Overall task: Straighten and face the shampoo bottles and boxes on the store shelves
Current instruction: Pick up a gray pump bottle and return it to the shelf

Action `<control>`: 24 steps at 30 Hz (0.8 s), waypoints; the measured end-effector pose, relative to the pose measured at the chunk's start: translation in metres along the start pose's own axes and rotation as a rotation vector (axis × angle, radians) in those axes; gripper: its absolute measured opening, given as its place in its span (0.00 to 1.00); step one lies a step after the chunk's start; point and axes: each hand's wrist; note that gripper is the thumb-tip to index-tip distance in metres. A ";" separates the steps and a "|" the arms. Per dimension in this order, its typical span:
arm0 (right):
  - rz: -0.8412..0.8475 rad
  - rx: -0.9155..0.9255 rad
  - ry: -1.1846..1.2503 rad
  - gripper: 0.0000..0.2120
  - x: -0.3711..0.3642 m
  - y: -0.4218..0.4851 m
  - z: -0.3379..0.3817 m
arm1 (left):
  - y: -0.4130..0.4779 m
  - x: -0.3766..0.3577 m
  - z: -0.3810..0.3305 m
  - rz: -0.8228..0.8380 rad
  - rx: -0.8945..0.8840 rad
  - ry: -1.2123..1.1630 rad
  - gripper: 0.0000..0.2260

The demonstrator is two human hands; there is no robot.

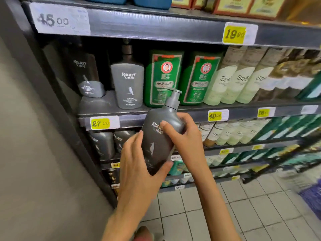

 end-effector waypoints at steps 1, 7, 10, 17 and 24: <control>-0.012 -0.016 -0.020 0.10 0.004 -0.001 0.000 | -0.002 -0.005 -0.003 0.023 -0.008 0.016 0.44; -0.015 -0.074 -0.064 0.11 0.018 -0.005 0.003 | -0.006 -0.024 -0.004 0.024 -0.025 0.130 0.49; 0.120 -0.184 -0.018 0.13 0.026 -0.002 0.001 | -0.006 -0.017 0.002 0.175 0.035 -0.140 0.43; 0.348 -0.403 0.681 0.24 0.045 -0.001 -0.017 | -0.012 -0.006 -0.008 0.544 0.261 -0.966 0.18; 0.152 -0.384 0.575 0.05 0.051 0.001 -0.019 | -0.008 -0.007 -0.002 0.501 0.161 -0.631 0.18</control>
Point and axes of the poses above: each hand's wrist, its own y-axis towards the middle knuckle, its own x-axis out of the back of the hand, z = x × y, and after that the axes turned 1 degree about x, right-handed
